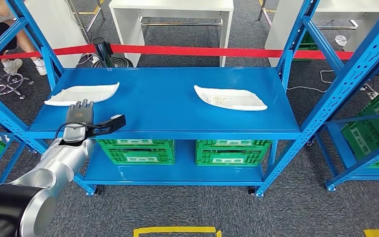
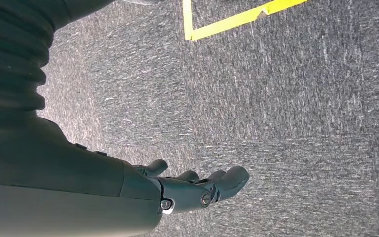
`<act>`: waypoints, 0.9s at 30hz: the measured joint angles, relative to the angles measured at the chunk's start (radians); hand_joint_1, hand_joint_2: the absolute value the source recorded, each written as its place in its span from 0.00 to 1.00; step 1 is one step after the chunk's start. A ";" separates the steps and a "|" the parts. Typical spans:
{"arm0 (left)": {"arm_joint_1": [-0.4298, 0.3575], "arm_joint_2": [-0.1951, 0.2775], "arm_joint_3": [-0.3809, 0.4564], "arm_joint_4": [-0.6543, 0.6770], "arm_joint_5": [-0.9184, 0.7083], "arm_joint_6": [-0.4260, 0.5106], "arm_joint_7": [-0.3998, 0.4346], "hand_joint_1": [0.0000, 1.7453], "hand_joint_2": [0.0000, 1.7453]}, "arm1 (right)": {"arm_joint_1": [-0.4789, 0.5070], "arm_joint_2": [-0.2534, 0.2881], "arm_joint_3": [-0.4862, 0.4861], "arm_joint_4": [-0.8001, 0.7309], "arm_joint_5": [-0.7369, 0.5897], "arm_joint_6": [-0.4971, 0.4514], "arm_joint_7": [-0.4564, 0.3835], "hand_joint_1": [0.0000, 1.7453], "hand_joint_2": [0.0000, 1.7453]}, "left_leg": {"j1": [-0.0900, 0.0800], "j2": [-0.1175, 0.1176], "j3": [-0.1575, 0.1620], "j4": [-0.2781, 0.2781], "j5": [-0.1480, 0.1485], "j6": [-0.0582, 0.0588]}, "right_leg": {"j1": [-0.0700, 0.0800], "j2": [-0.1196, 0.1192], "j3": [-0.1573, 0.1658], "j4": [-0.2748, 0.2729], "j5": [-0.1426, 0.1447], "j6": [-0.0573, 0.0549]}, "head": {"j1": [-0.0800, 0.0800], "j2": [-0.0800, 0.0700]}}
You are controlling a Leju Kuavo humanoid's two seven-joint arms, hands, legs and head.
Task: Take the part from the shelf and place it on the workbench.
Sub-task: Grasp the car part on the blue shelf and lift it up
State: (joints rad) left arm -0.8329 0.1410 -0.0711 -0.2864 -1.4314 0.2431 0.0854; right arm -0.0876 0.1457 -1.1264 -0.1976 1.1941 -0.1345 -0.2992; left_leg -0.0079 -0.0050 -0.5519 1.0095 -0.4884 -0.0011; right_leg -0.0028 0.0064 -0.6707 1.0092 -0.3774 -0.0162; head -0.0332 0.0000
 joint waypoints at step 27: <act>0.046 -0.006 0.051 0.005 0.017 0.089 -0.054 0.00 1.00 | 0.000 0.000 0.000 0.000 0.009 -0.003 0.003 0.00 1.00 | 0.000 -0.001 -0.007 0.000 0.003 -0.001 | 0.000 -0.001 -0.003 0.001 0.001 -0.001 | 0.000 0.000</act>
State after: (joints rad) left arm -0.7865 0.1350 -0.0201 -0.2811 -1.4141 0.3325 0.0313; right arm -0.0873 0.1461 -1.1261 -0.1975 1.2027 -0.1374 -0.2963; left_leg -0.0078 -0.0057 -0.5585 1.0095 -0.4858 -0.0021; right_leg -0.0026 0.0051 -0.6740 1.0097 -0.3760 -0.0170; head -0.0332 0.0000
